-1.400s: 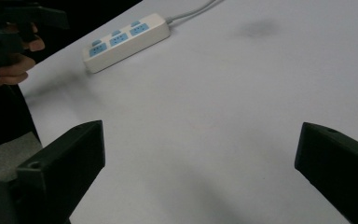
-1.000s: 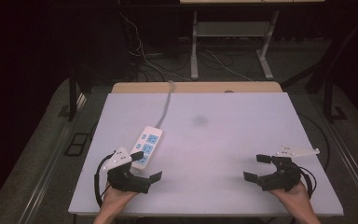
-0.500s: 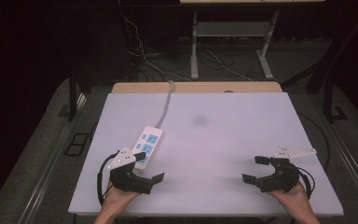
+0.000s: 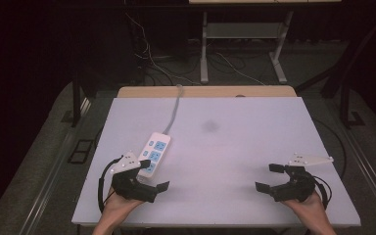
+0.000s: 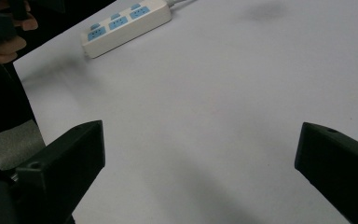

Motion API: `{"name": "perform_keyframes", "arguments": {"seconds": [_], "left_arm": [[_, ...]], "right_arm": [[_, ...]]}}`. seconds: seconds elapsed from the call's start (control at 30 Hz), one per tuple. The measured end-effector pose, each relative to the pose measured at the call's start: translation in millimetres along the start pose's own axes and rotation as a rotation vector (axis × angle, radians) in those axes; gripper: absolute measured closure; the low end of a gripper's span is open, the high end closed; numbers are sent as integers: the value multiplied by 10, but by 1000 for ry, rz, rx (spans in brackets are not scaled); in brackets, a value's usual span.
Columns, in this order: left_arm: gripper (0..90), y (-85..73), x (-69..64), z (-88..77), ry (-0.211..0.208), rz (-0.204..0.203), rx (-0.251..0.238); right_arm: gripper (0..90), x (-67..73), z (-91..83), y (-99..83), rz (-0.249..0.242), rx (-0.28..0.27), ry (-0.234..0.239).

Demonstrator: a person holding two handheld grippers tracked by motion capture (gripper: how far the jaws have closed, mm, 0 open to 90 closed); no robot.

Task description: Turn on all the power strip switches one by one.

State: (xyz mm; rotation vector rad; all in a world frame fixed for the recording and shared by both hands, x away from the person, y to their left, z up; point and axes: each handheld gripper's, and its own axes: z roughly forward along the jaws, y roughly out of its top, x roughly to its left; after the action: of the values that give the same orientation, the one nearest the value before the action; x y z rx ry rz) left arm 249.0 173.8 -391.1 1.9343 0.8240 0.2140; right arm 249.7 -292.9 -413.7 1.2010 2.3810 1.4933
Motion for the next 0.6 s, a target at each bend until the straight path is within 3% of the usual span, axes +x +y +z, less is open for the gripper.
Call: {"name": "perform_keyframes", "arguments": {"seconds": [0.37, 0.47, 0.6], "left_arm": [[0, 54, 111, -65, 21, -3, 38], [0, 65, 160, -89, 4, -15, 42], [0, 89, 210, -115, 10, -16, 57]], "right_arm": [[15, -22, -6, -16, 8, -6, -15], [15, -20, -2, -18, 2, -5, -20], [15, -16, 8, -21, -3, 2, -24]]}}
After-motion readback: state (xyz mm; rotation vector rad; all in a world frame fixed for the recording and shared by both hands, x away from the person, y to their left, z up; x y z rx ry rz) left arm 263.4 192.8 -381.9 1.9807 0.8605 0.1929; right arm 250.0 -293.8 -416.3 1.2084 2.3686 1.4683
